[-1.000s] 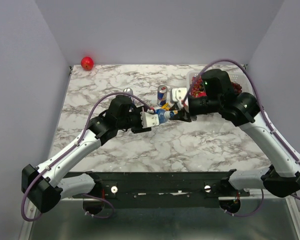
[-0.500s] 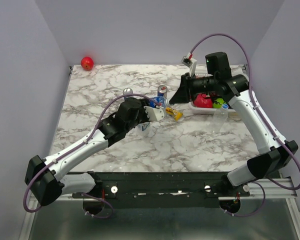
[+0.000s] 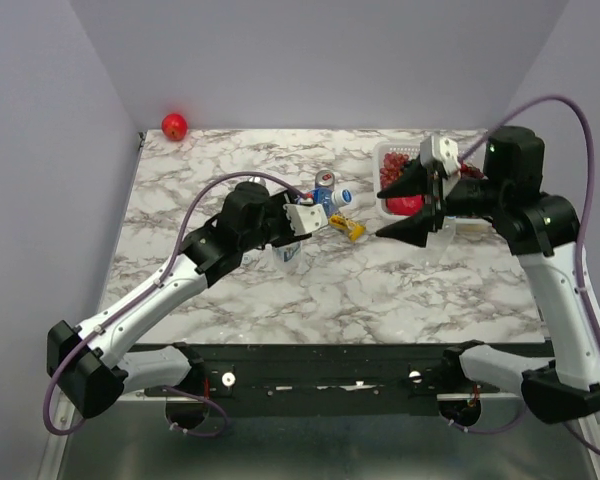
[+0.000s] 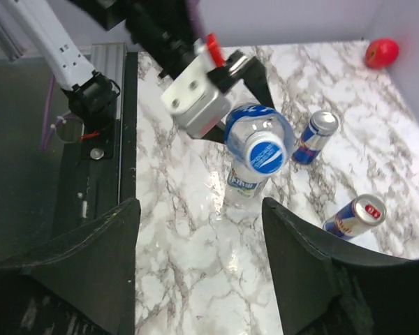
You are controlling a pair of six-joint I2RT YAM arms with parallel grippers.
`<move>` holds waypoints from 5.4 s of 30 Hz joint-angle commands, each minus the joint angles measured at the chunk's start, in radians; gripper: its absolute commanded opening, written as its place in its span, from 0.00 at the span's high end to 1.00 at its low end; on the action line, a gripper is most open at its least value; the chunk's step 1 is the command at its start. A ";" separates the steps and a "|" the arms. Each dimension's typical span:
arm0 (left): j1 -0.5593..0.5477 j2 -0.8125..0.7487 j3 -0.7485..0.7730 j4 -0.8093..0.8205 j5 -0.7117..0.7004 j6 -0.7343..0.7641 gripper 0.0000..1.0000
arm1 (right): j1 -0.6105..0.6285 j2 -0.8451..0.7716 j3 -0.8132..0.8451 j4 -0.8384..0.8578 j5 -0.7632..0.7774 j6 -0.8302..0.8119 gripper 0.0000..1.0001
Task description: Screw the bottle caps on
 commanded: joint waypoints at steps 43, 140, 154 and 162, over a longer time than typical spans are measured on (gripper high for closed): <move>-0.082 0.064 0.107 0.239 0.135 -0.584 1.00 | 0.119 -0.057 -0.278 0.765 0.298 0.548 0.89; 0.074 -0.065 0.054 -0.063 0.192 -0.348 0.01 | 0.050 -0.136 -0.520 0.669 0.343 0.197 0.96; 0.289 -0.077 0.067 -0.071 0.207 -0.381 0.01 | -0.117 -0.071 -0.728 0.715 0.256 0.050 0.95; 0.338 -0.065 0.038 -0.083 0.221 -0.384 0.01 | -0.176 -0.030 -0.806 0.847 0.153 0.111 0.92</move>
